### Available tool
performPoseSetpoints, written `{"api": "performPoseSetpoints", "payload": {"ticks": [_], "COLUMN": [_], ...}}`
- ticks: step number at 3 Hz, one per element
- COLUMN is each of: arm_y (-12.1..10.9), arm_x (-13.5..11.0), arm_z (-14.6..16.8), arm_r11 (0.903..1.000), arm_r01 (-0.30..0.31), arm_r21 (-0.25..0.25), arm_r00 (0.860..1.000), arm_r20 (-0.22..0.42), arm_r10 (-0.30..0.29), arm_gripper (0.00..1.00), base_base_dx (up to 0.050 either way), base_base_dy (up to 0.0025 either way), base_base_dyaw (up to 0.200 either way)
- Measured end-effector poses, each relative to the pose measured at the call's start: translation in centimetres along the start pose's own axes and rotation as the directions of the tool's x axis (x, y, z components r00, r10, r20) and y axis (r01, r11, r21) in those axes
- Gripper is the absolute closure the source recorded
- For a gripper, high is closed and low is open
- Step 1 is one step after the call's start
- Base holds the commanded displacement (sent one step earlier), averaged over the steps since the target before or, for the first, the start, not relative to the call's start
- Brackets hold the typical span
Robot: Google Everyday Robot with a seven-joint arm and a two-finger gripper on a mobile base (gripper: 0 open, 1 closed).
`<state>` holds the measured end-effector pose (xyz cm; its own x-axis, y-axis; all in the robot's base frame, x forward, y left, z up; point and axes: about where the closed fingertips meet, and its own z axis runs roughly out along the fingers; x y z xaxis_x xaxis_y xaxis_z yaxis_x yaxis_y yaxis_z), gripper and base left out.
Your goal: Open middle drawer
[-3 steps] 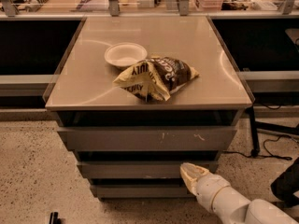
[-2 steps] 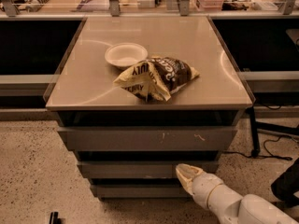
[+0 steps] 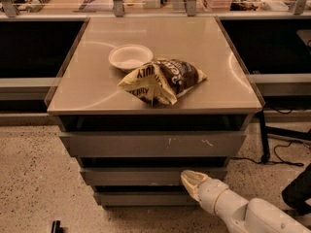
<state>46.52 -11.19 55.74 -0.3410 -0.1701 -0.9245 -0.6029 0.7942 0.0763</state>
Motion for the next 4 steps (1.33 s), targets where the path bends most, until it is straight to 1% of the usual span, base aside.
{"api": "performPoseSetpoints", "payload": {"ticks": [1, 2, 3, 4], "arm_y": [-0.6, -3.5, -3.4, -4.3], "arm_x": [1.0, 3.3, 3.3, 4.4], "arm_z": [1.2, 4.2, 4.3, 5.7], "arm_r11": [0.9995, 0.9934, 0.9933, 0.9851], "arm_r01": [0.007, 0.054, 0.054, 0.105], "arm_r21": [-0.03, -0.101, -0.102, -0.137], "arm_r00": [1.0, 0.999, 0.999, 0.993], "arm_r20": [0.001, -0.002, -0.003, -0.039], "arm_r10": [-0.007, -0.054, -0.055, -0.111], "arm_gripper": [1.0, 1.0, 1.0, 1.0], "base_base_dx": [0.0, 0.0, 0.0, 0.0], "base_base_dy": [0.0, 0.0, 0.0, 0.0], "base_base_dyaw": [0.0, 0.0, 0.0, 0.0]}}
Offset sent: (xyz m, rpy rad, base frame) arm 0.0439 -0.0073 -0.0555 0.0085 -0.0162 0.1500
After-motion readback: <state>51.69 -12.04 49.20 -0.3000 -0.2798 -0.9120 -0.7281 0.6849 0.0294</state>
